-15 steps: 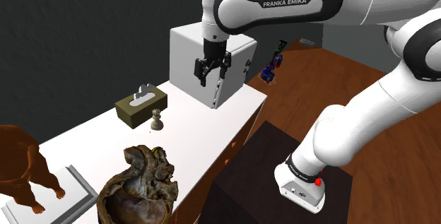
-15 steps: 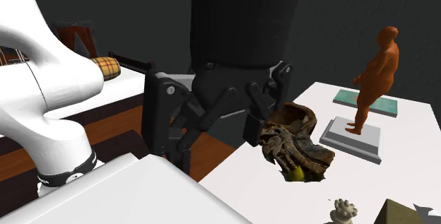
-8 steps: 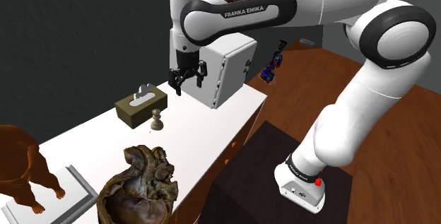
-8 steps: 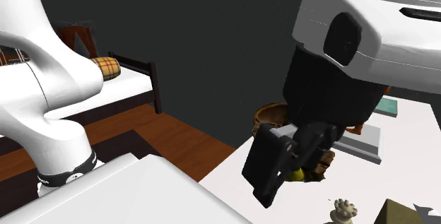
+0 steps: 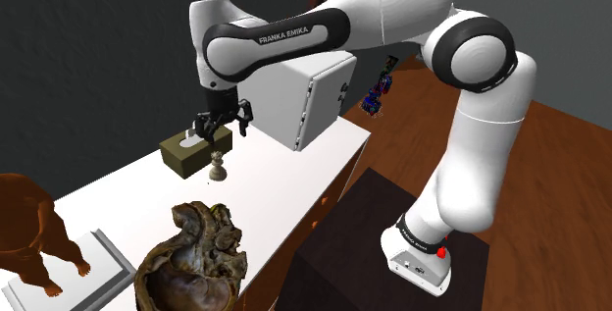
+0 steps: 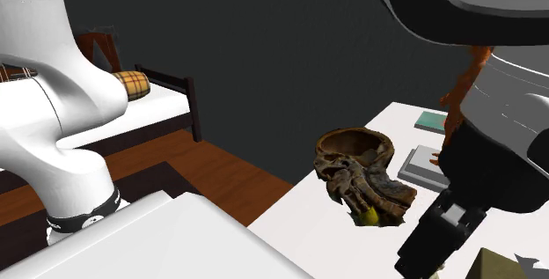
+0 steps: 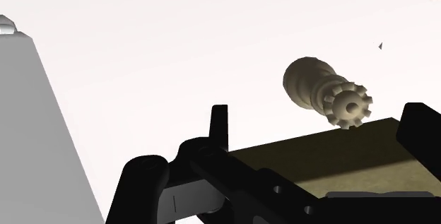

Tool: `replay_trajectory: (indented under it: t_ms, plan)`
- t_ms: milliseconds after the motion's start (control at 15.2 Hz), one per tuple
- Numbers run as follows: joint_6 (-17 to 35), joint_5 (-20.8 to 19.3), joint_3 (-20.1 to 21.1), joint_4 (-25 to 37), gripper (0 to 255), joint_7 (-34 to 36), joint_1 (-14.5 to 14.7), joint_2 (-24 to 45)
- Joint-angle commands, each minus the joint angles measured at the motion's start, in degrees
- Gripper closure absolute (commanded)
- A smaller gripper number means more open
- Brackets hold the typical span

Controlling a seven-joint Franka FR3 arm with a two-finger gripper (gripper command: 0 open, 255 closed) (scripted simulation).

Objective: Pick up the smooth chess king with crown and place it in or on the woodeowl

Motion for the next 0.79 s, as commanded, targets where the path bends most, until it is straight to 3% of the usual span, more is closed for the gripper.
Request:
replay_trajectory:
  t_ms: [0,132,726]
  plan:
    - [-0.6,-0.6,0.2,5.1,0,1.1,1.1,4.8]
    - [-1.1,-0.9,0.3,8.5,0,1.7,1.9,8.0]
    - [4.4,-1.1,0.2,3.9,0,1.8,2.1,8.9]
